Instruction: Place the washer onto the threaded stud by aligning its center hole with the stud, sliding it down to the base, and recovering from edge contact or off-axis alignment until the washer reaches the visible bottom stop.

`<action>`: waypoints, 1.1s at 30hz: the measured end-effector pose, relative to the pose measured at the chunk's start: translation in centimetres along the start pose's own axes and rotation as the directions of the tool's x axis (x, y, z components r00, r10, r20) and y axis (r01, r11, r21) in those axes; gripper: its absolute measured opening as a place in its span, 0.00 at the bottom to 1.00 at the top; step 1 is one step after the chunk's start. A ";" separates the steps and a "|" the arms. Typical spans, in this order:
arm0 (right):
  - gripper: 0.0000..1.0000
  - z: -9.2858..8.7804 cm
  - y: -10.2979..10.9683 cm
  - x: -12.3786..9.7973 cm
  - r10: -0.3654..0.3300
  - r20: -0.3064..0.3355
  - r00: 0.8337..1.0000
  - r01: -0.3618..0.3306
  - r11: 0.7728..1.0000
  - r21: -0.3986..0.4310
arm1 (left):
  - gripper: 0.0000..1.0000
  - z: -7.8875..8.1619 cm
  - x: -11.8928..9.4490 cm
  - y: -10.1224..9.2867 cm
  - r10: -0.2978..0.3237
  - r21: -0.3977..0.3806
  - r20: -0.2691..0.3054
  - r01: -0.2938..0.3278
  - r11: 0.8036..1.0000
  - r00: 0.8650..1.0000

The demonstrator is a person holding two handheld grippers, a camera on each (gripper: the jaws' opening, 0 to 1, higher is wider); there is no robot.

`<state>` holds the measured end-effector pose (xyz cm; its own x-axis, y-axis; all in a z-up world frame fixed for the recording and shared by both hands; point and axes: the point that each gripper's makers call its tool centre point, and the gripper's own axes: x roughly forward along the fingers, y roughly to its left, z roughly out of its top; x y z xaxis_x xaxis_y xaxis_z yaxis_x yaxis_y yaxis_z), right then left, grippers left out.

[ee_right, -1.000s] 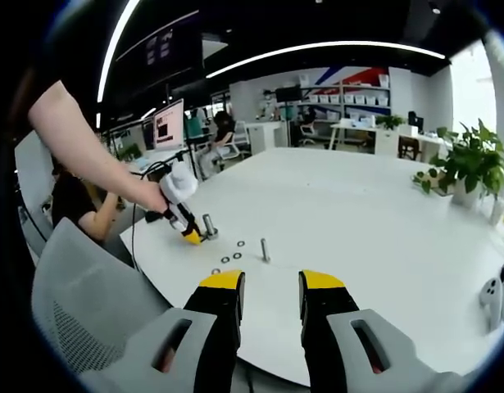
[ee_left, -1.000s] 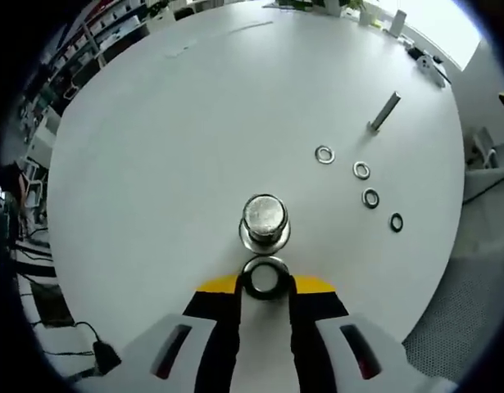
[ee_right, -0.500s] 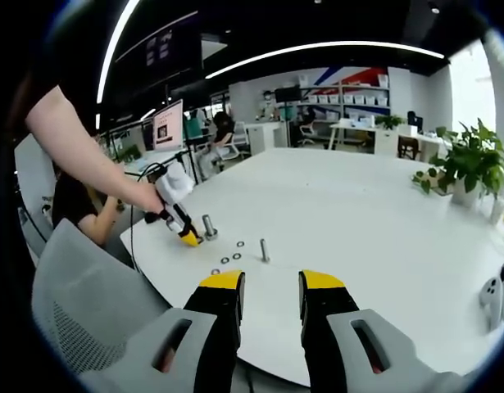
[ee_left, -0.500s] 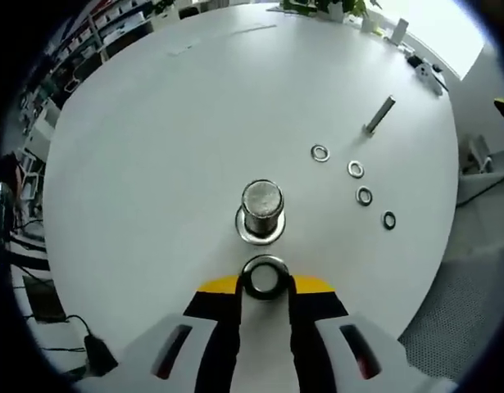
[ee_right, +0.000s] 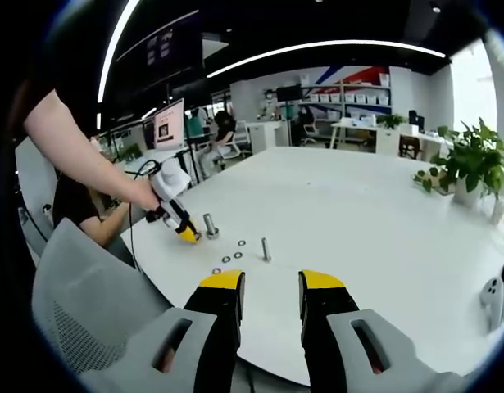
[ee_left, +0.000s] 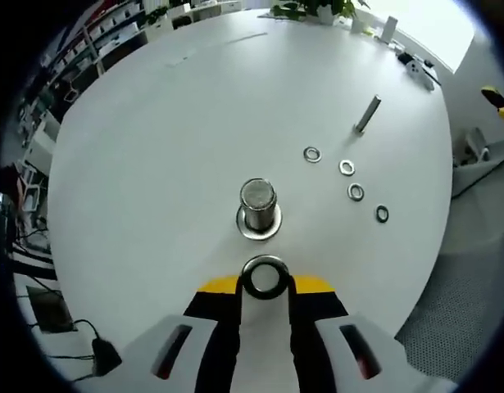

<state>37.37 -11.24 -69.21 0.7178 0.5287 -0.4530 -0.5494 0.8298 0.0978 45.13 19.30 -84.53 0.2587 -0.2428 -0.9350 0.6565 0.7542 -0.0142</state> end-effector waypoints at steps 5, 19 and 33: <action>0.29 0.0 0.1 0.0 0.005 -0.004 1.000 -0.005 1.000 -0.003 | 0.20 0.3 -0.8 -0.1 -0.004 0.024 0.020 0.003 1.000 1.000; 0.29 0.0 0.2 0.1 0.009 -0.002 1.000 -0.009 1.000 -0.001 | 0.20 2.5 -3.4 0.2 -0.005 0.156 0.063 -0.005 0.988 0.998; 0.29 0.1 0.1 0.0 0.010 0.003 1.000 -0.010 1.000 0.005 | 0.20 5.5 -4.8 0.6 0.002 0.218 0.098 -0.023 0.976 0.995</action>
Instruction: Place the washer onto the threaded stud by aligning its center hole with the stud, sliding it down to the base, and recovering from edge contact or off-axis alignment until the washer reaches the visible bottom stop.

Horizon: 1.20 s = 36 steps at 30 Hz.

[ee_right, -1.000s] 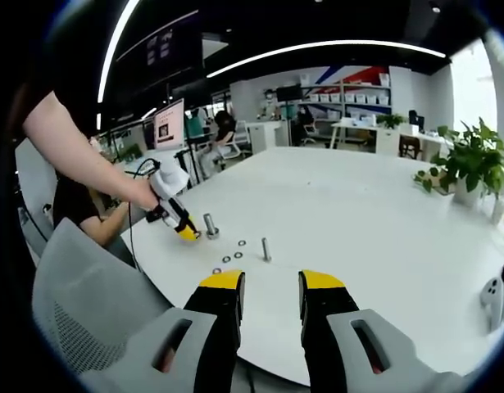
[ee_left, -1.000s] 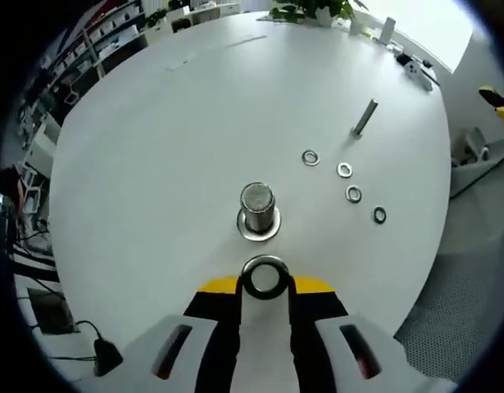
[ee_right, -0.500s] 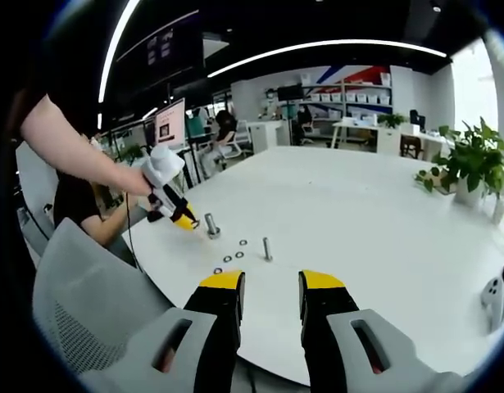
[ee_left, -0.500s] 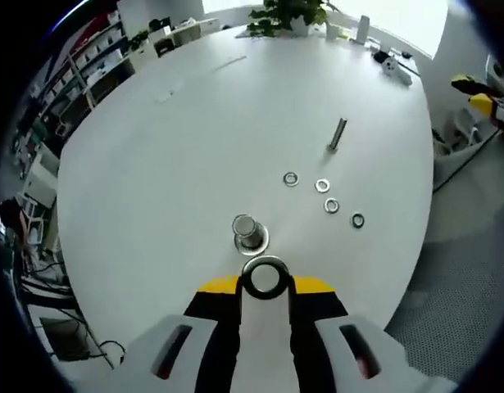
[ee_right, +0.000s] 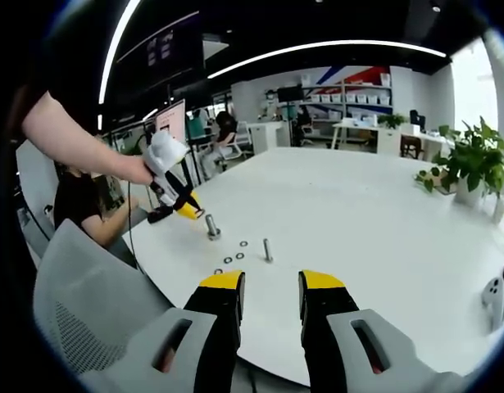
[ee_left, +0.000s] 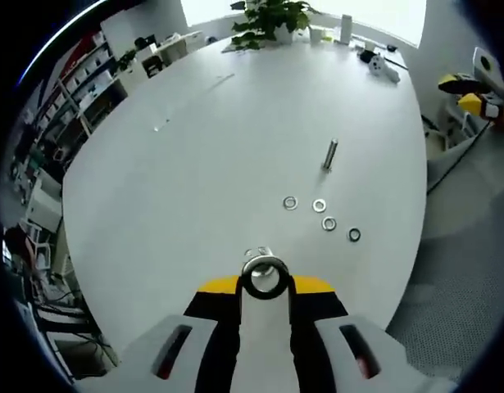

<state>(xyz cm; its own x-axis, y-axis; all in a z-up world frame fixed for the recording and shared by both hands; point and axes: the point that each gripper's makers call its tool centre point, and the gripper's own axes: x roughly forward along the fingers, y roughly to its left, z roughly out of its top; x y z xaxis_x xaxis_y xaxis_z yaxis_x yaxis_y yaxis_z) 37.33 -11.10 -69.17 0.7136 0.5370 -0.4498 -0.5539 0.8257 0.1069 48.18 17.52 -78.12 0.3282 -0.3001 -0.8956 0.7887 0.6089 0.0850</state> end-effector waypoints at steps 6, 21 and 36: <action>0.29 0.0 -0.1 0.0 -0.002 0.003 1.000 0.002 1.000 0.004 | 0.20 0.6 0.6 0.1 -0.007 0.006 -0.010 0.007 1.000 1.000; 0.29 0.3 -0.2 -0.2 -0.008 0.020 1.000 0.007 1.000 0.015 | 0.20 0.6 2.0 0.3 -0.006 0.016 -0.057 0.007 1.000 0.998; 0.29 0.3 -0.4 -0.2 -0.011 0.025 1.000 0.010 1.000 0.021 | 0.20 -0.1 3.9 0.3 -0.007 0.020 -0.092 0.009 1.000 0.996</action>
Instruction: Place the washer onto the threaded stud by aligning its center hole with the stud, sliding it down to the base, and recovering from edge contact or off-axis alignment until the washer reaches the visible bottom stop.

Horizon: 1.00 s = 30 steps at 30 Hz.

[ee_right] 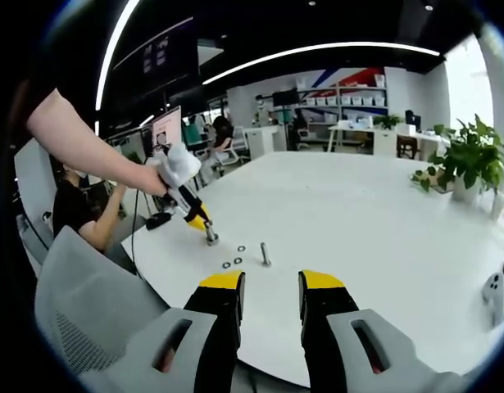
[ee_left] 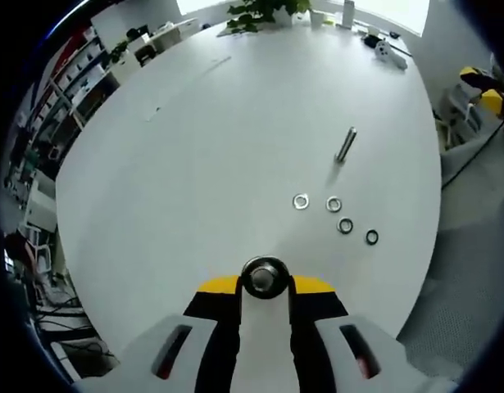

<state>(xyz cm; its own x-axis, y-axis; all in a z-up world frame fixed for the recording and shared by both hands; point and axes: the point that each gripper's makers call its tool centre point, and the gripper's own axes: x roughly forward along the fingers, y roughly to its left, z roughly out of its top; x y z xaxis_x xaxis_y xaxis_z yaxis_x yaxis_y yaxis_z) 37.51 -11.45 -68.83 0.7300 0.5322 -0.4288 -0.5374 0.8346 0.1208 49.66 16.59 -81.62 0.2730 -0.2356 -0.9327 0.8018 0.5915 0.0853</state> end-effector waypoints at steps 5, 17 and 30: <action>0.29 0.0 -0.1 0.0 -0.003 0.000 1.000 0.003 1.000 0.003 | 0.20 -0.5 0.8 -0.1 -0.002 -0.021 -0.013 0.001 1.000 1.000; 0.29 -0.2 0.3 0.1 0.019 -0.009 1.000 -0.019 1.000 -0.006 | 0.20 -1.1 2.4 -0.2 0.001 -0.028 -0.054 -0.003 1.000 0.999; 0.29 -0.5 0.6 0.2 0.037 -0.025 0.999 -0.036 0.999 0.010 | 0.21 -1.2 2.4 -1.1 0.025 -0.074 -0.068 -0.030 0.997 0.997</action>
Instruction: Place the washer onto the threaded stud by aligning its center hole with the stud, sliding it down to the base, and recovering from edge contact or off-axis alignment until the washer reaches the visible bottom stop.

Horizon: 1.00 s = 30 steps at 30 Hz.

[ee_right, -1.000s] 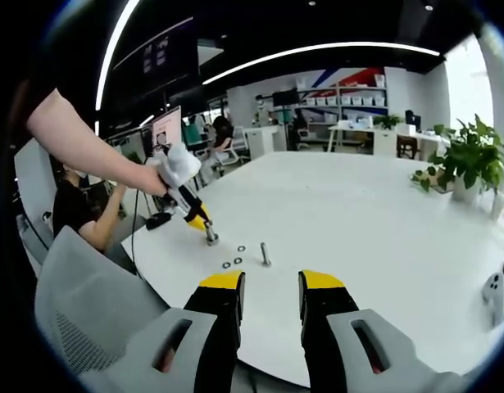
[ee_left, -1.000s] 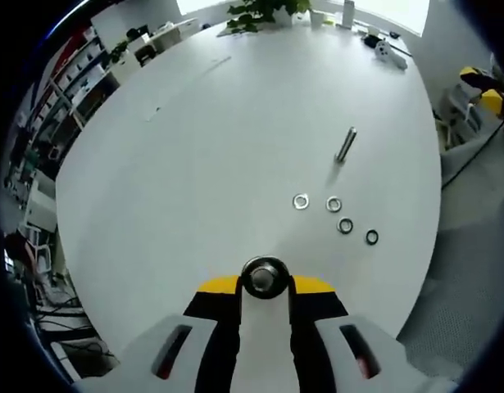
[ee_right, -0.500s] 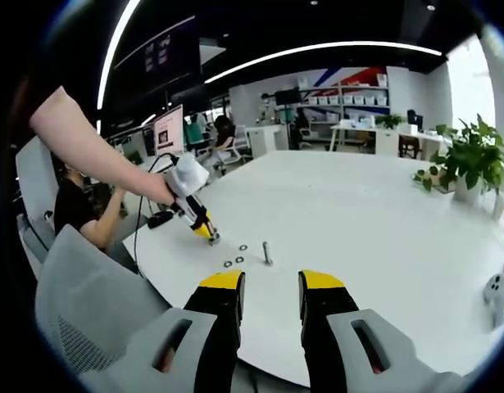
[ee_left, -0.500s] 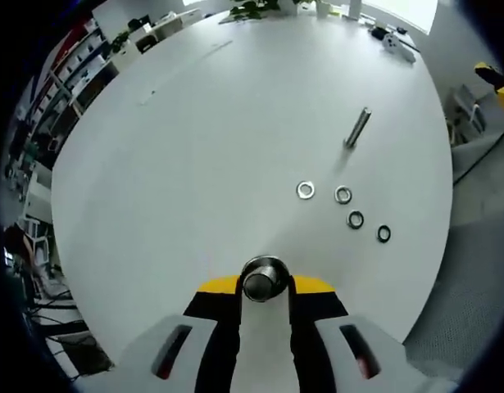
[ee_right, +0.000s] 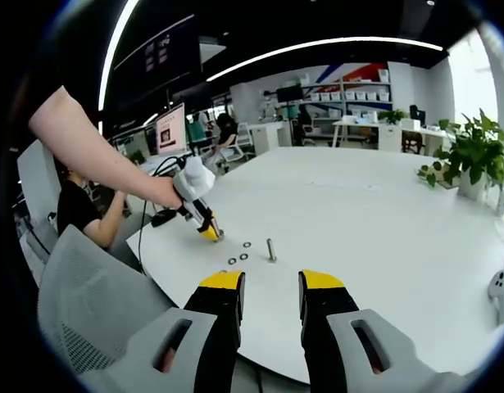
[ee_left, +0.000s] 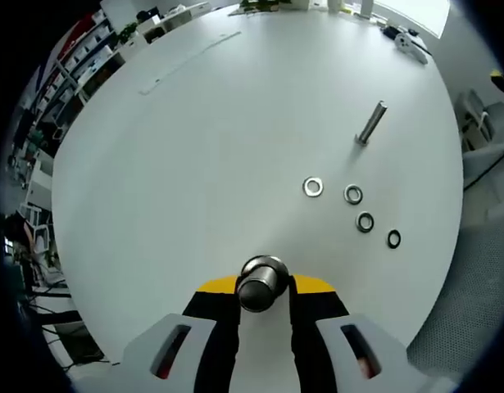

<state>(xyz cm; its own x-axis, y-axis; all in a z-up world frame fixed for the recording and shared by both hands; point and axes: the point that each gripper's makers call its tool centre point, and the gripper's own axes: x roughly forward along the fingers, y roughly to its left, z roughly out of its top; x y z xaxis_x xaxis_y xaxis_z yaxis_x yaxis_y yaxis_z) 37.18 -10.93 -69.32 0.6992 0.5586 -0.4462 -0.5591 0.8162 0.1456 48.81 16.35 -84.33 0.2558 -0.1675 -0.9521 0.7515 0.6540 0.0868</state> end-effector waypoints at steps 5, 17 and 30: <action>0.29 -0.1 0.3 0.1 0.018 -0.004 1.000 -0.018 1.000 0.012 | 0.21 0.3 -0.4 -0.1 0.013 -0.077 0.013 -0.012 0.997 1.000; 0.29 -0.4 1.2 0.4 0.065 -0.022 0.998 -0.065 0.998 0.015 | 0.30 1.8 -3.9 0.1 0.098 -0.154 0.125 -0.078 0.985 0.987; 0.29 -0.7 1.9 0.5 0.092 -0.040 0.995 -0.092 0.996 0.000 | 0.30 1.1 -8.9 -2.2 0.166 -0.290 0.290 -0.078 0.954 0.943</action>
<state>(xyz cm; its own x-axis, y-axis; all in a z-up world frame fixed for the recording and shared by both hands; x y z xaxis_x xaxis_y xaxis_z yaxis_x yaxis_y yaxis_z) 36.21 -9.21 -69.90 0.6263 0.6251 -0.4658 -0.6210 0.7613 0.1866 45.54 15.58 -75.71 0.5420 -0.2635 -0.7980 0.5206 0.8507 0.0727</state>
